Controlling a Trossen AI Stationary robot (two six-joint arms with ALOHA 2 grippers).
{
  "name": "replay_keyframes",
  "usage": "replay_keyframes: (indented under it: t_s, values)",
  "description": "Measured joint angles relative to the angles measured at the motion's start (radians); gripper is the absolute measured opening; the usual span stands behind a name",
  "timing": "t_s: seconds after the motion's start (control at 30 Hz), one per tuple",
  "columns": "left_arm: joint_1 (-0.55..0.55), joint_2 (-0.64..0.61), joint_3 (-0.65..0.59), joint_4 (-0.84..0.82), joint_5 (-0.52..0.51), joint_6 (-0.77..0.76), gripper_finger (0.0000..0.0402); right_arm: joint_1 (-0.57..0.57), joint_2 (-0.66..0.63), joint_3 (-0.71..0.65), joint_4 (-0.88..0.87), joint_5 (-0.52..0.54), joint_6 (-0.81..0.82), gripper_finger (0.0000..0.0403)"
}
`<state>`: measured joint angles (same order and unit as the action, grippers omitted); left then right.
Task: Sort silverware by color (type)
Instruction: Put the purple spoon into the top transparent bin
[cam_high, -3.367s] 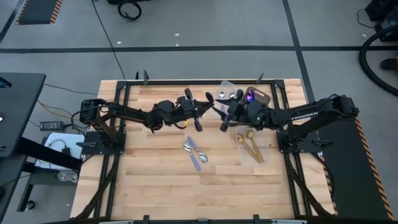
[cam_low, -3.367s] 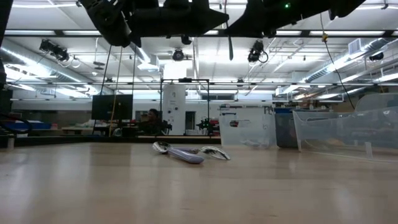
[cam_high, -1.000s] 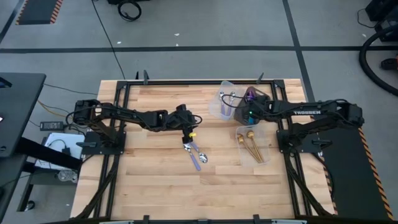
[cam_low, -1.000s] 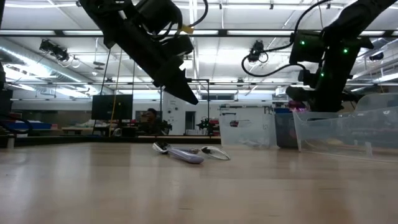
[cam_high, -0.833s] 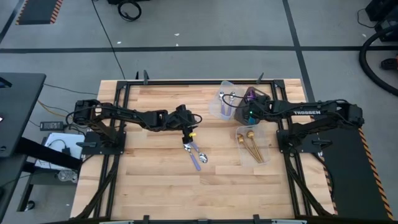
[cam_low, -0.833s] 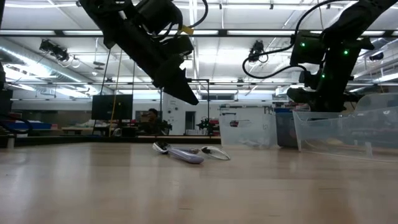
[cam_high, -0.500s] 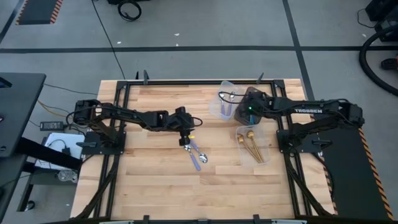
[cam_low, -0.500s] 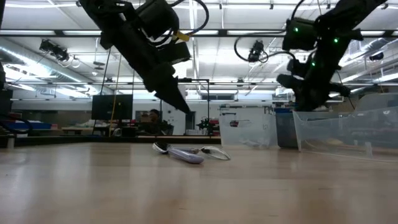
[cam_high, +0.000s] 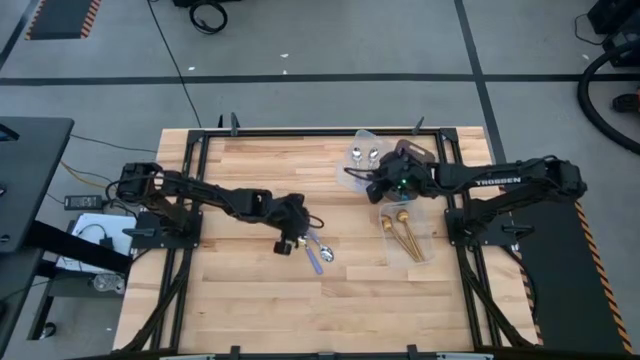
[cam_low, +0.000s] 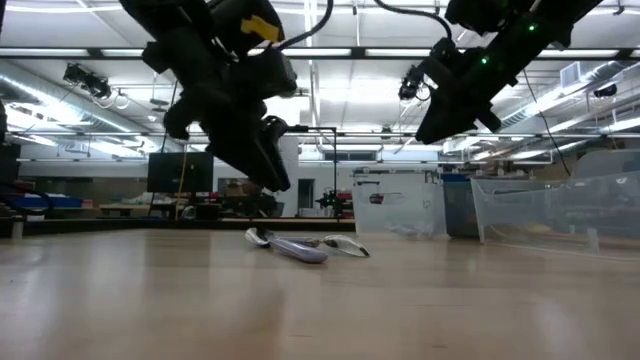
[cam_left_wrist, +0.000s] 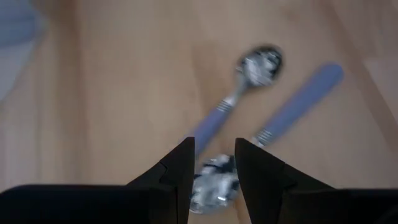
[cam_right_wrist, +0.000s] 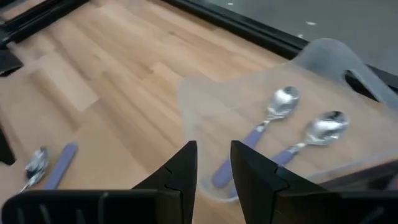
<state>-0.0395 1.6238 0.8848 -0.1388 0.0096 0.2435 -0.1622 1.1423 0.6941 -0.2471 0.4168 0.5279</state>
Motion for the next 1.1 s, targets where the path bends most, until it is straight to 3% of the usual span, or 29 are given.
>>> replay_keyframes:
  t_s: [0.3,0.43,0.6,0.77,1.1]
  values:
    - [-0.059,0.011,0.000,-0.016,0.014,0.231,0.0123,0.100,0.000,0.000,0.036,-0.002,-0.005,0.0107]
    - [-0.037,0.064,0.000,0.051,0.114,0.245,0.0123,0.145,0.000,0.000,0.034,-0.002,-0.005,0.0107]
    - [-0.037,0.101,0.008,0.074,0.140,0.319,0.0123,0.196,0.000,0.000,0.031,-0.002,0.001,0.0107]
    - [-0.023,0.137,0.038,0.068,0.230,0.330,0.0123,0.228,0.001,0.000,0.036,0.008,0.028,0.0107]
    - [0.020,0.229,0.087,-0.027,0.240,0.432,0.0123,0.265,0.001,0.000,0.067,0.012,0.030,0.0107]
